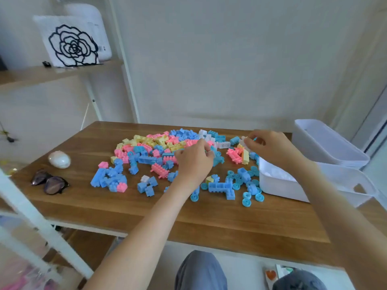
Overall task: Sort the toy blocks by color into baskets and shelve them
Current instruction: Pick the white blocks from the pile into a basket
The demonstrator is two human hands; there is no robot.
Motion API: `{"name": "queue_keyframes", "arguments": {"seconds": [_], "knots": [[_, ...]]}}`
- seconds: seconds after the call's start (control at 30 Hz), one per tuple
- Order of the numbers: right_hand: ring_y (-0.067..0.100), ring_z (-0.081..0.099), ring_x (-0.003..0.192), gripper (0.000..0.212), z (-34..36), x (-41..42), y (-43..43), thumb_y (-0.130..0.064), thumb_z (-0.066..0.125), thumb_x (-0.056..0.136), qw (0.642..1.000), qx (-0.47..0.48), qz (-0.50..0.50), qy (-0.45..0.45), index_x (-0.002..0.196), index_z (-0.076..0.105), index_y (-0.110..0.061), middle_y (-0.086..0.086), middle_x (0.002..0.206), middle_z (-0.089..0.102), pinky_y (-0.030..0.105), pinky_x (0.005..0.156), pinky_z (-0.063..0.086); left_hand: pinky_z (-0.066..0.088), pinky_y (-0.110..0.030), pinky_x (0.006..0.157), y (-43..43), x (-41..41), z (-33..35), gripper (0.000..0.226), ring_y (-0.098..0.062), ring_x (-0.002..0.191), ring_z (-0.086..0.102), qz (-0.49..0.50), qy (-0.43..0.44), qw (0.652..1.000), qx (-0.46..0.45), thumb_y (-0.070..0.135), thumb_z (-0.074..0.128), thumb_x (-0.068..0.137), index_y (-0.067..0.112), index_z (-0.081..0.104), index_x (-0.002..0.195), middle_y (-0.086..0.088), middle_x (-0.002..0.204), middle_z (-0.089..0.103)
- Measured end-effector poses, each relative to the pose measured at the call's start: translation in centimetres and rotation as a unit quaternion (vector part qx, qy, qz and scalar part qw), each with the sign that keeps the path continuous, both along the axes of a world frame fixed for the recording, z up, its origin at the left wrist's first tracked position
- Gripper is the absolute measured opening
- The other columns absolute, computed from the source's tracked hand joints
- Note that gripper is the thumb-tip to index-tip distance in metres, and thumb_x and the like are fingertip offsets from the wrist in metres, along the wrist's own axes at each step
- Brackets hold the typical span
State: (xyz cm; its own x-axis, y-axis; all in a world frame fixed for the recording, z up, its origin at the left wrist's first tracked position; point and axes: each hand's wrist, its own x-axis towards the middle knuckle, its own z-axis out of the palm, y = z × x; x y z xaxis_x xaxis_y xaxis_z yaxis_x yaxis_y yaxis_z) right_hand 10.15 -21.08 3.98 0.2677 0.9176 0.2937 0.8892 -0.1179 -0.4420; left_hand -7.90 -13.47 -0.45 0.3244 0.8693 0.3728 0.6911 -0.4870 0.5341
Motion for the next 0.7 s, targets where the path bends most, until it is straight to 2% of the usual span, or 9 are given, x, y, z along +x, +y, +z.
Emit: {"name": "queue_keyframes", "arguments": {"seconds": [0.13,0.2,0.27,0.33,0.4,0.5,0.53,0.63,0.7], "knots": [[0.018,0.056,0.074,0.026,0.4,4.6,-4.1,-0.041,0.055,0.089,0.995,0.023,-0.092,0.024,0.084,0.064,-0.017,-0.001,0.074,0.062,0.032,0.071,0.044,0.021,-0.036,0.086,-2.4,6.2,1.3,0.01,-0.016,0.091,0.056,-0.054,-0.013,0.997,-0.047,0.031,0.054,0.091,0.024,0.054,0.097,0.01,0.084,0.063],[0.018,0.056,0.077,0.024,-0.1,6.0,-5.4,-0.04,0.055,0.089,0.994,-0.016,-0.11,0.026,0.084,0.064,-0.019,0.0,0.08,0.064,0.034,0.073,0.045,0.021,-0.035,0.082,-3.5,8.9,1.7,0.012,-0.016,0.097,0.056,-0.08,-0.012,0.994,-0.074,0.032,0.056,0.09,0.025,0.054,0.099,0.009,0.092,0.065],[0.018,0.056,0.085,0.019,-0.9,7.0,-6.3,-0.038,0.054,0.09,0.99,-0.087,-0.107,0.021,0.089,0.065,-0.022,-0.001,0.091,0.065,0.032,0.077,0.045,0.024,-0.038,0.088,-4.4,11.1,1.5,0.019,-0.02,0.107,0.052,-0.107,0.039,0.991,-0.075,0.034,0.056,0.09,0.024,0.051,0.106,0.005,0.102,0.064],[0.016,0.055,0.095,0.022,-1.7,7.5,-6.8,-0.039,0.051,0.092,0.986,-0.129,-0.101,0.02,0.102,0.064,-0.024,-0.004,0.101,0.063,0.03,0.083,0.043,0.025,-0.047,0.101,-5.0,12.3,1.0,0.04,-0.026,0.122,0.043,-0.125,0.149,0.978,-0.073,0.041,0.056,0.088,0.021,0.048,0.121,-0.001,0.121,0.057],[0.014,0.052,0.093,0.025,-2.1,7.8,-7.1,-0.038,0.05,0.094,0.989,-0.102,-0.1,0.04,0.107,0.064,-0.023,-0.005,0.101,0.061,0.027,0.081,0.038,0.022,-0.05,0.104,-5.2,12.4,0.7,0.05,-0.028,0.128,0.036,-0.132,0.166,0.974,-0.074,0.046,0.053,0.088,0.021,0.045,0.13,-0.002,0.131,0.05],[0.015,0.051,0.085,0.02,-2.3,7.6,-6.8,-0.028,0.048,0.096,0.991,-0.038,-0.109,0.066,0.104,0.064,-0.02,-0.001,0.094,0.06,0.026,0.076,0.037,0.019,-0.048,0.106,-4.7,10.3,1.1,0.045,-0.025,0.132,0.033,-0.138,0.088,0.985,-0.055,0.04,0.048,0.092,0.027,0.043,0.135,0.001,0.137,0.047],[0.016,0.052,0.082,0.019,-2.3,7.3,-6.5,-0.023,0.047,0.096,0.992,-0.019,-0.108,0.062,0.102,0.065,-0.019,0.001,0.094,0.062,0.026,0.075,0.037,0.015,-0.05,0.107,-4.3,9.1,1.0,0.048,-0.025,0.136,0.028,-0.134,0.102,0.985,-0.045,0.042,0.047,0.092,0.03,0.04,0.137,0.001,0.142,0.043],[0.021,0.056,0.074,0.023,-2.5,5.4,-5.5,-0.01,0.046,0.094,0.994,0.055,-0.087,0.043,0.103,0.067,-0.015,0.004,0.094,0.067,0.026,0.069,0.04,0.002,-0.057,0.111,-2.3,3.9,0.1,0.067,-0.028,0.145,0.005,-0.083,0.238,0.967,-0.046,0.06,0.043,0.09,0.032,0.023,0.147,-0.001,0.157,0.019],[0.022,0.055,0.06,0.022,-2.9,3.1,-4.6,-0.008,0.046,0.094,0.995,0.088,-0.044,0.035,0.102,0.066,-0.015,0.007,0.077,0.065,0.026,0.058,0.04,-0.001,-0.058,0.112,-0.7,-0.2,-0.9,0.068,-0.028,0.146,0.0,-0.013,0.276,0.959,-0.065,0.063,0.038,0.091,0.031,0.021,0.149,-0.002,0.158,0.016]]}}
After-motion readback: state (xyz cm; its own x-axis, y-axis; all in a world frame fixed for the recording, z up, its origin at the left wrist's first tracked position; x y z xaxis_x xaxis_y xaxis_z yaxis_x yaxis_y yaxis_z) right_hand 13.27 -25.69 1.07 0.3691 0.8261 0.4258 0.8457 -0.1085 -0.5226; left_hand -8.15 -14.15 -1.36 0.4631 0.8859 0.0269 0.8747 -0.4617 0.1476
